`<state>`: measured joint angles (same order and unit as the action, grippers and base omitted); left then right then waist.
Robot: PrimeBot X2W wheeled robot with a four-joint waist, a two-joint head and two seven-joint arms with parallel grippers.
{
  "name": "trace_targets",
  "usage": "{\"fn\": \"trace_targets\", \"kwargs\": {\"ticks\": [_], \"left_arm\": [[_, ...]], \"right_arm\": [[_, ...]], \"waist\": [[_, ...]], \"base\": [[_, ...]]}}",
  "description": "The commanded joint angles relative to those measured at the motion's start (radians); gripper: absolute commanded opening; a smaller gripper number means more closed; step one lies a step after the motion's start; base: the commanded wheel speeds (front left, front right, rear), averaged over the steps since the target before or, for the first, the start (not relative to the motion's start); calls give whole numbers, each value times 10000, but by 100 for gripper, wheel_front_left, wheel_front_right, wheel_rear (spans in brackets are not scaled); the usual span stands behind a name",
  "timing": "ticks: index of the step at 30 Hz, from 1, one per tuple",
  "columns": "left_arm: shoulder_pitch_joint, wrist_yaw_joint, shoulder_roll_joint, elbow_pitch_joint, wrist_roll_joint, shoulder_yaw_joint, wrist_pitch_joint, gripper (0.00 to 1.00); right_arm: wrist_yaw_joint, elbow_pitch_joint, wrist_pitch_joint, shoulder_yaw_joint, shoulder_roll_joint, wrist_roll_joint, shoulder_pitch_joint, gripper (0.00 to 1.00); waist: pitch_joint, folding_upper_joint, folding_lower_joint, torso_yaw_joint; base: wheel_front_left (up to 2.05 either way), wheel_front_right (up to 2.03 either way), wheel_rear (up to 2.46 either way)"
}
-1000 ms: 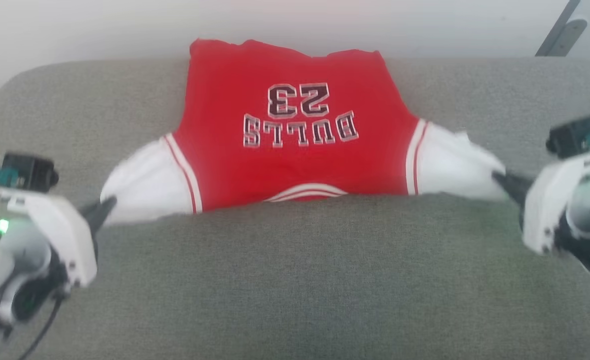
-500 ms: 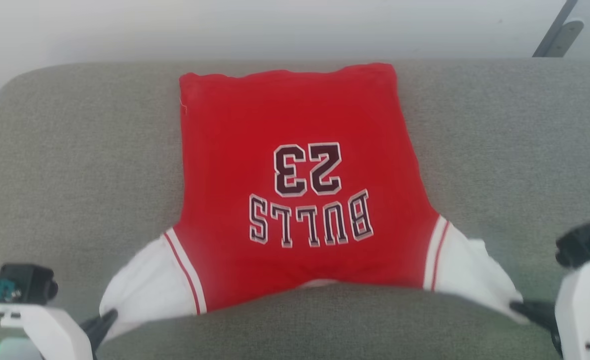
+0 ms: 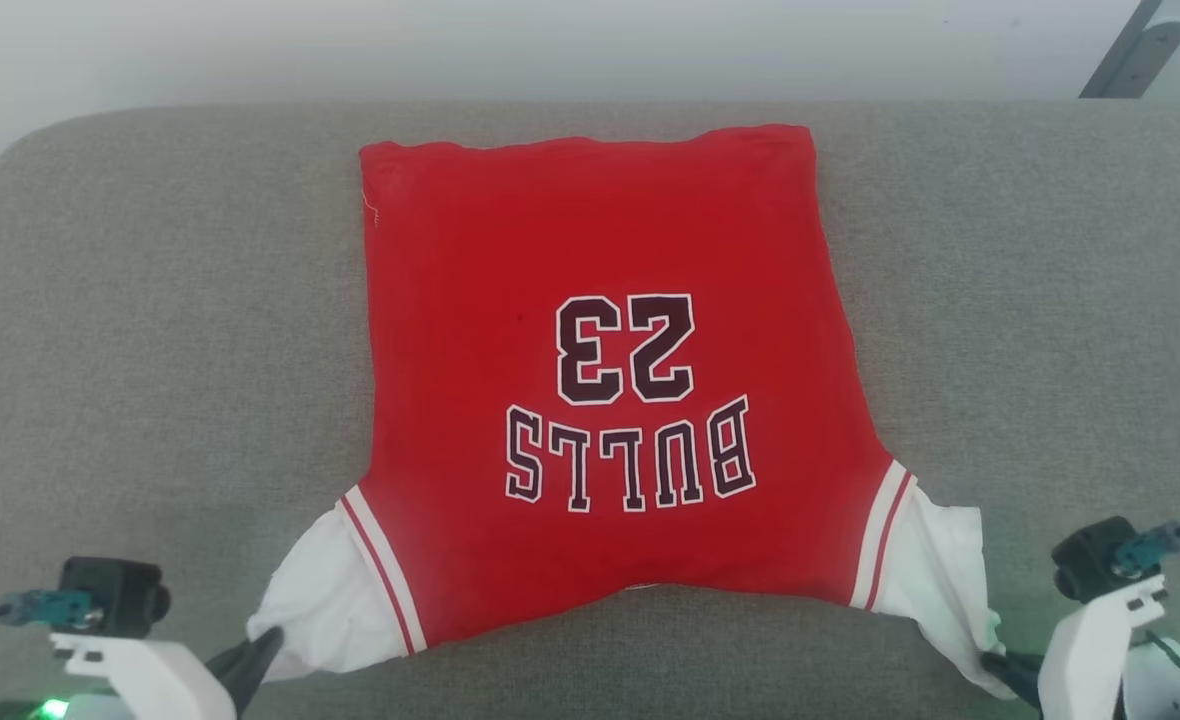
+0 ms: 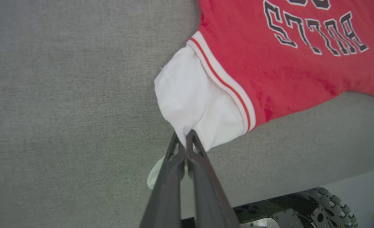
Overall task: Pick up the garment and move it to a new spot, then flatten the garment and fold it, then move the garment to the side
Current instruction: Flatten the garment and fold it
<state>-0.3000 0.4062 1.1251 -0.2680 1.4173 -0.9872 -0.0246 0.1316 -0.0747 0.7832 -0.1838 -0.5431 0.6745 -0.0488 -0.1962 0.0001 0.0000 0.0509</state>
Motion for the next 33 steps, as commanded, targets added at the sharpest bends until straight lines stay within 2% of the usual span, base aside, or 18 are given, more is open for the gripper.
{"fn": "trace_targets", "kwargs": {"ticks": [1,5,12,15,18,23,26,27,28,33], "left_arm": [[-180,-123,-156,157,-136,-25,1,0],[-359,-319,-508,542,-336,-106,2,0],[-407,-571,-920,1019,-477,-212,-160,0],[-516,-681,-1117,1184,-592,-239,-215,0],[-677,-794,-1358,1348,-752,-282,-211,0],[-1191,-1118,-1907,1664,-1041,-397,-55,0],[-1556,-1326,-2249,1876,-1251,-482,76,0],[-1556,-1326,-2249,1876,-1251,-482,76,0],[-1821,-1467,-2497,2017,-1408,-531,151,0],[-2464,-1879,-3139,2445,-1677,-639,306,0]], "right_arm": [[-17,151,-113,-11,101,-185,179,100],[-17,151,-78,-11,87,-431,398,100],[-17,-1132,14,773,-66,-479,865,100],[-17,-1588,-259,1153,142,-819,1423,100],[-17,-1458,-760,1335,523,-1323,2290,100],[-17,-139,-1963,986,985,-1991,4242,100],[-17,1123,-2660,703,1070,-2371,5477,100],[-17,1123,-2660,703,1070,-2371,5477,100],[-17,2113,-3061,618,1189,-2596,6265,100],[-17,4787,-3480,302,1223,-3009,8137,100]], "waist": [[20,-1,0,-17],[101,-1,0,-64],[244,-1,0,-127],[220,-1,0,-76],[131,-1,0,32],[-170,-1,0,425],[-432,-1,0,736],[-432,-1,0,736],[-642,-1,0,968],[-1193,-1,0,1651]], "base": [[0,0,0],[0,0,0],[0,0,0],[0,0,0],[0,0,0],[0,0,0],[0,0,0],[0,0,0],[0,0,0],[0,0,0]]}}
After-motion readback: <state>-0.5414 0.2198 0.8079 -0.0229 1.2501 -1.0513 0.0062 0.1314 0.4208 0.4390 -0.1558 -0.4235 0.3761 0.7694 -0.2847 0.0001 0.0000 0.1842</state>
